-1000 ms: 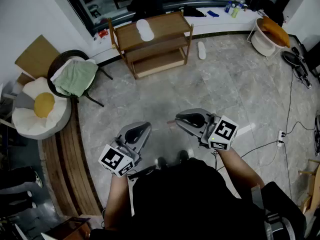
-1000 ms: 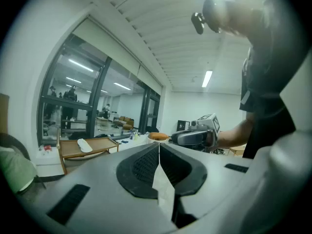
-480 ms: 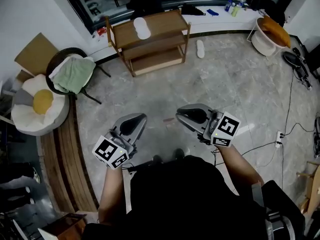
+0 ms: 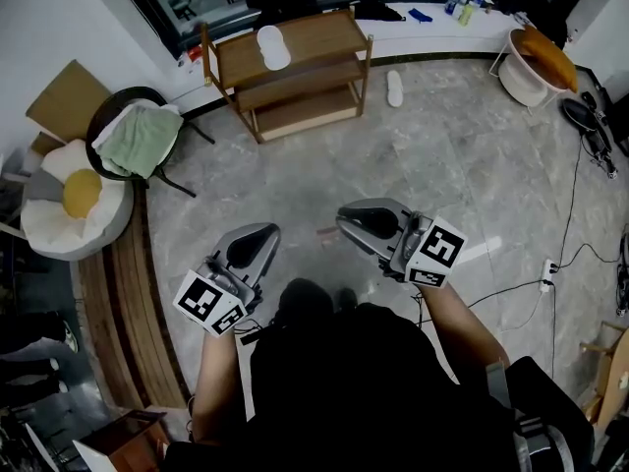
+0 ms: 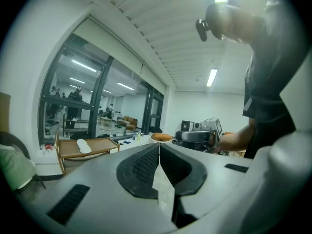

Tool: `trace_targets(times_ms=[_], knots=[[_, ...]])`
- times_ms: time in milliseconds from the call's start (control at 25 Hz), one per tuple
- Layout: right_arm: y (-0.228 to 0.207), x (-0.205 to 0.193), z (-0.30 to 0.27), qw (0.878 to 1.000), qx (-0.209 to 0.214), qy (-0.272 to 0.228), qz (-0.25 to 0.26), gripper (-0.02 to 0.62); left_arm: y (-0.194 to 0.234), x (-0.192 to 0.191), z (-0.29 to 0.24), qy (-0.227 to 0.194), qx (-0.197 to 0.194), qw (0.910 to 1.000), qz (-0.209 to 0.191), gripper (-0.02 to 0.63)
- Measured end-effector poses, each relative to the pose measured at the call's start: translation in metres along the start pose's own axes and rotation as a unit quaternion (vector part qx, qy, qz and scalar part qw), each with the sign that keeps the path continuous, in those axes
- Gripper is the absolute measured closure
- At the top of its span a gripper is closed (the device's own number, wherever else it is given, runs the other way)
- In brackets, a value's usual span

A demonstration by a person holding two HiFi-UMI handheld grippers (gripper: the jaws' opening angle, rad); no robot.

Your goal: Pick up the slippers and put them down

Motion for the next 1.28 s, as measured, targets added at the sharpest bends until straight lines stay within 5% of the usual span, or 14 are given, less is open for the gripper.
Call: trace_targets(times_ms=[360, 960, 1280], knots=[[-0.056, -0.006, -0.034, 1.000, 0.001, 0.017, -0.004, 0.548, 0.054, -0.014, -0.032, -0.007, -0.004, 0.9998, 0.020, 0.592], [-0.183, 0.005, -0.169, 0.998, -0.026, 0.055, 0.008, 0.548, 0.261, 0.029, -0.083, -0.038, -0.022, 0.9988, 0.019, 0.592], [-0.235, 0.005, -0.218, 0.996, -0.048, 0.069, 0.011, 0.548, 0.336, 0.035, -0.112, -0.034, -0.053, 0.9978, 0.021, 0.592]])
Point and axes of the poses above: the fingertips, and each gripper's own axes: z backward along the fingers, y to its left, x out of its top, the point moved 10 cm from there along z, backward along the fingers, and after that the axes turned 9 degrees about -y, right-handed, at the moved point
